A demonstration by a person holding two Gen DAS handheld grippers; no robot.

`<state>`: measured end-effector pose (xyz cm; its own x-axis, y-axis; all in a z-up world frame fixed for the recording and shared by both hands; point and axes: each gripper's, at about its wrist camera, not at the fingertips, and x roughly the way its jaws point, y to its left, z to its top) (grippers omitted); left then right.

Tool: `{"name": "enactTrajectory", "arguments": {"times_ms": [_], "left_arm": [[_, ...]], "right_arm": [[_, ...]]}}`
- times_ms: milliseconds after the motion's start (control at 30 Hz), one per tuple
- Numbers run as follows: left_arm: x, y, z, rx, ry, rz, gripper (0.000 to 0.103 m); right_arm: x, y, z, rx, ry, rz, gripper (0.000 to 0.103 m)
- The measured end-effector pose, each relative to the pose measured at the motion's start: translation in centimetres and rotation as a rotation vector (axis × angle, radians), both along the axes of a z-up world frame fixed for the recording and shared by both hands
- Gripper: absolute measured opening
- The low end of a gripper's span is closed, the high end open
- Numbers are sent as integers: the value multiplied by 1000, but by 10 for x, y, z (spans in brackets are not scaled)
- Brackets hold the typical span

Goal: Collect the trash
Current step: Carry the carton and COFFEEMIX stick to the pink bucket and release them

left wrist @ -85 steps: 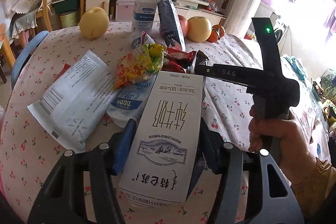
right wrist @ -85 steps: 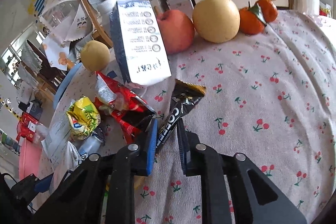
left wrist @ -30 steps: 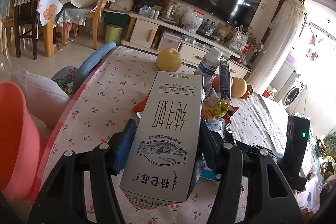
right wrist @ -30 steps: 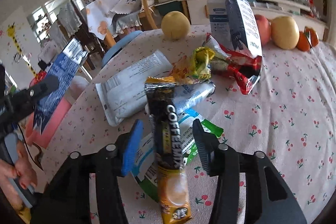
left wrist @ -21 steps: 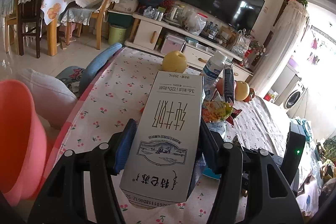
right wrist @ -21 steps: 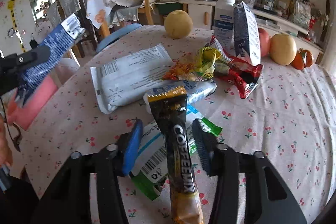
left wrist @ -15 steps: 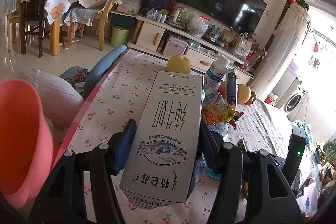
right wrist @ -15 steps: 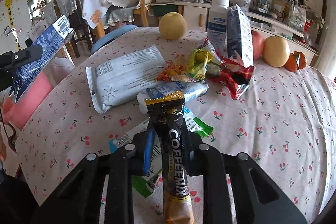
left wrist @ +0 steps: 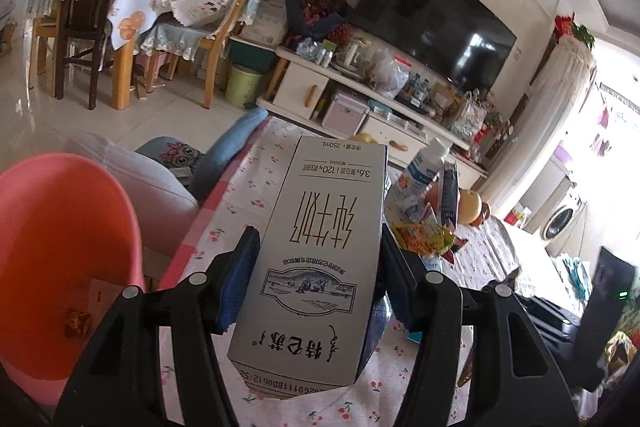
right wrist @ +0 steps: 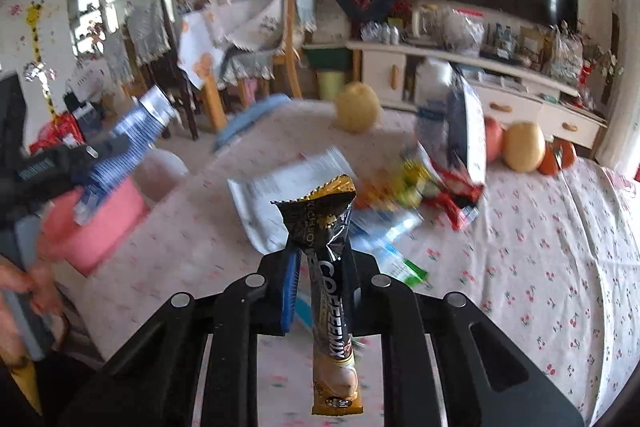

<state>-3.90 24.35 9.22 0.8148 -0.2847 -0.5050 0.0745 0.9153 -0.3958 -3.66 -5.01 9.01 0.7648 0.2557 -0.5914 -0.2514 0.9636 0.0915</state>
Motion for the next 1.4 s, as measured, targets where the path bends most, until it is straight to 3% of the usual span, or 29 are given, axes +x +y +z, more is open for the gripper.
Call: {"name": "enactTrajectory", "arguments": {"times_ms": [233,467,667,867,900,933,967,1000,1100,1267,1400], "left_arm": [[-14,41,7,-16,-35,106,60],[-33,105,4,-32,-42,332,60],[-50,156,-7,-77,-6,526,60],[-55,186,-18,-114,54,634,61],[-54,190,-19,-113,64,649,64],[-53,191,-19,-109,74,662,72],[-51,194,-20,-96,91,678,77],[-53,192,-21,-88,97,683,77],[-53,194,-21,-75,98,679,80],[-46,177,-15,-4,60,639,84],[-46,151,-6,59,-20,582,87]], "right_arm": [[-4,63,52,117,-78,133,19],[12,155,82,234,-101,296,19],[31,225,81,305,-88,375,19],[55,277,59,327,-69,384,22],[58,282,53,326,-53,380,26],[65,287,43,329,-17,383,30],[70,291,32,331,19,380,42],[73,291,24,322,42,361,56],[74,279,11,320,69,318,76],[62,245,8,276,52,243,89],[38,223,7,175,-2,230,90]]}}
